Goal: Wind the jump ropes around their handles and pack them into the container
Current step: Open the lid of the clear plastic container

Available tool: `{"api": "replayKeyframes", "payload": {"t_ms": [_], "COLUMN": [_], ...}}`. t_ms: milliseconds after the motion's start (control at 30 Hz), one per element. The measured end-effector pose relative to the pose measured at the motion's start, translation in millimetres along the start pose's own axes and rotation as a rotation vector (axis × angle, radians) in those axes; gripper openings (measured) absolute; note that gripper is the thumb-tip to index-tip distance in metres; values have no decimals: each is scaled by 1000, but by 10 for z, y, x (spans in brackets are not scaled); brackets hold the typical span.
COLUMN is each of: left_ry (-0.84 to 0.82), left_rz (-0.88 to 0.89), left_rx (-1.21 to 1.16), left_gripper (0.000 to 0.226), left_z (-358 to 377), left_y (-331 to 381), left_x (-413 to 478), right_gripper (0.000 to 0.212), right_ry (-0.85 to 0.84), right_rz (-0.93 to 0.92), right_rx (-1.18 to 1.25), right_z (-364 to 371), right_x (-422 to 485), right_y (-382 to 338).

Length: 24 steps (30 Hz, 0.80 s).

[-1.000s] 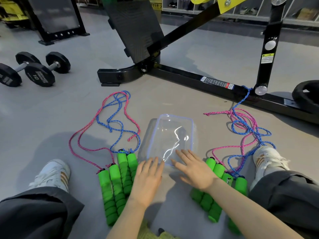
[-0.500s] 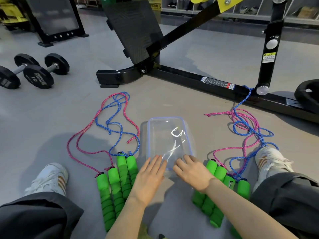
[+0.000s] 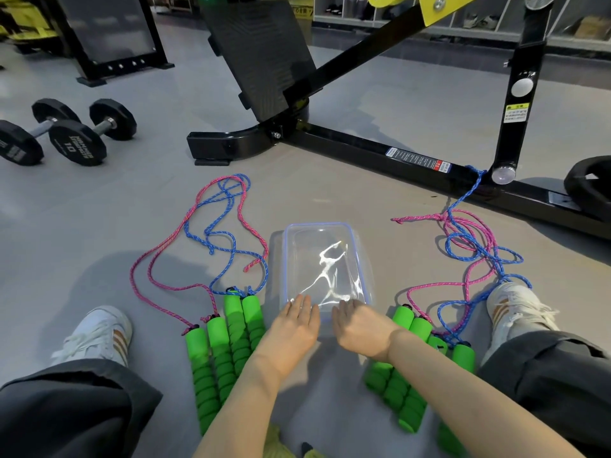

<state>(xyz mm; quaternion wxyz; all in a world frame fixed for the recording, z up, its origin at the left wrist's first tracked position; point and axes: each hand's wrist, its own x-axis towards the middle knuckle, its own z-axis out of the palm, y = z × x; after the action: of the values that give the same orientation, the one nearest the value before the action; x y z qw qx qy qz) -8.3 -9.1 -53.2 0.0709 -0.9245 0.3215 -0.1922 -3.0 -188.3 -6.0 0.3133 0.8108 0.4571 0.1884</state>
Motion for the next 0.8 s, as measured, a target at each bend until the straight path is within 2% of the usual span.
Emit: {"api": "replayKeyframes", "payload": {"t_ms": [67,133,200,267,300,367,467,500,600,700,800], "left_ry": [-41,-132,-107,-146,-178,-175,-205,-214,-220,-237,-144], "left_rz": [45,53,36,19,7,-27,-96,-137,-167,-90,-141], "left_rx": [33,34,28,-38,-81,-149,-239,-249,-272,-318,-306], "left_gripper": [25,43,29,33,36,39,81,88,82,81,72], "left_z": [-25,-63,-86,-121,-157,-222,-261,-271,-328,-400,-352], "left_y": [-33,-32,-21,-25,-32,-56,-84,-80,56,277,227], "left_x": [25,25,33,49,56,-4,-158,-191,-183,-33,52], "right_gripper": [43,41,26,10,11,21,51,59,68,72,57], "right_ry": [-11,-20,-52,-56,-61,-46,-53,-85,-190,-334,-276], "right_rz": [-16,-38,-86,-123,-103,9,183,215,322,516,621], "right_rx": [16,14,38,84,125,268,463,480,451,405,406], "right_z": [12,-1,-76,-110,-95,-24,59,70,91,93,112], "right_x": [17,14,12,11,-16,-97,-269,-323,-415,-389,-206], "right_y": [-16,-14,20,65,75,55,48,79,244,379,298]}}
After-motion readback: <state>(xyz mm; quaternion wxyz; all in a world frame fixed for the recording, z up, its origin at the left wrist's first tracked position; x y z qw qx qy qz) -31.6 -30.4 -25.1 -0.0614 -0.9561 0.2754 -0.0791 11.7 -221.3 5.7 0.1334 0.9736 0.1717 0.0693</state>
